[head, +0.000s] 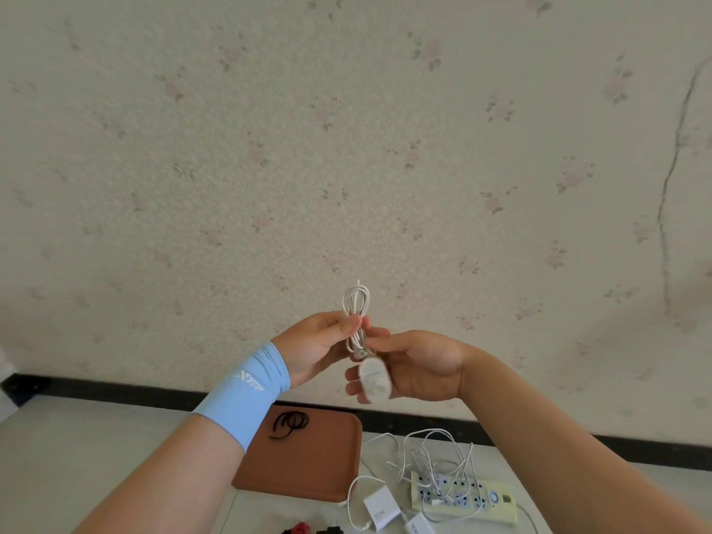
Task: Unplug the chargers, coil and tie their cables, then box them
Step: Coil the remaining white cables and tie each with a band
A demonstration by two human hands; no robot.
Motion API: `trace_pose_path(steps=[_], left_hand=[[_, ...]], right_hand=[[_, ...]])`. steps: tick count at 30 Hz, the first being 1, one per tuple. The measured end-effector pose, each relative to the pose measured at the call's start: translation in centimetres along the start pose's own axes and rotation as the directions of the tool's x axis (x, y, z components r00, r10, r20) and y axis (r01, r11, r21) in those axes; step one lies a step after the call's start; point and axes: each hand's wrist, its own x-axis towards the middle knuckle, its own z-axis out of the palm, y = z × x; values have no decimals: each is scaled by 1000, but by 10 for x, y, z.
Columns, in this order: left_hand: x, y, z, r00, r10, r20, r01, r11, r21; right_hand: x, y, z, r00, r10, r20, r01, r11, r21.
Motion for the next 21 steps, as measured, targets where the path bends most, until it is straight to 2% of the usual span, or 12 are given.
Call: trace_pose_path(steps=[1, 3, 5, 6, 9, 13, 17, 21], left_hand=[[0, 0, -3, 1000, -9, -25, 9, 1000, -2], [2, -2, -9, 997, -20, -79, 25, 997, 68], [1, -4, -13, 993, -32, -115, 57, 974, 220], [1, -6, -14, 991, -51, -121, 85, 951, 296], [0, -11, -15, 991, -102, -83, 129, 881, 455], [1, -17, -24, 989, -115, -93, 147, 806, 573], [1, -20, -35, 981, -181, -74, 195, 859, 474], [2, -26, -46, 943, -330, -40, 319, 866, 386]], right_hand=[[-1, -1, 1, 999, 35, -27, -36, 998, -43], [1, 0, 0, 975, 47, -217, -98, 968, -231], [7, 1, 1, 889, -125, -441, -75, 909, -410], [10, 1, 3, 839, -236, -490, -19, 887, -461], [19, -1, 10, 788, -425, -446, 160, 841, -517], [33, -1, 16, 764, -472, -439, 80, 745, -662], [47, 2, 10, 748, -506, -429, 34, 675, -737], [67, 8, 8, 755, -476, -451, 16, 701, -713]])
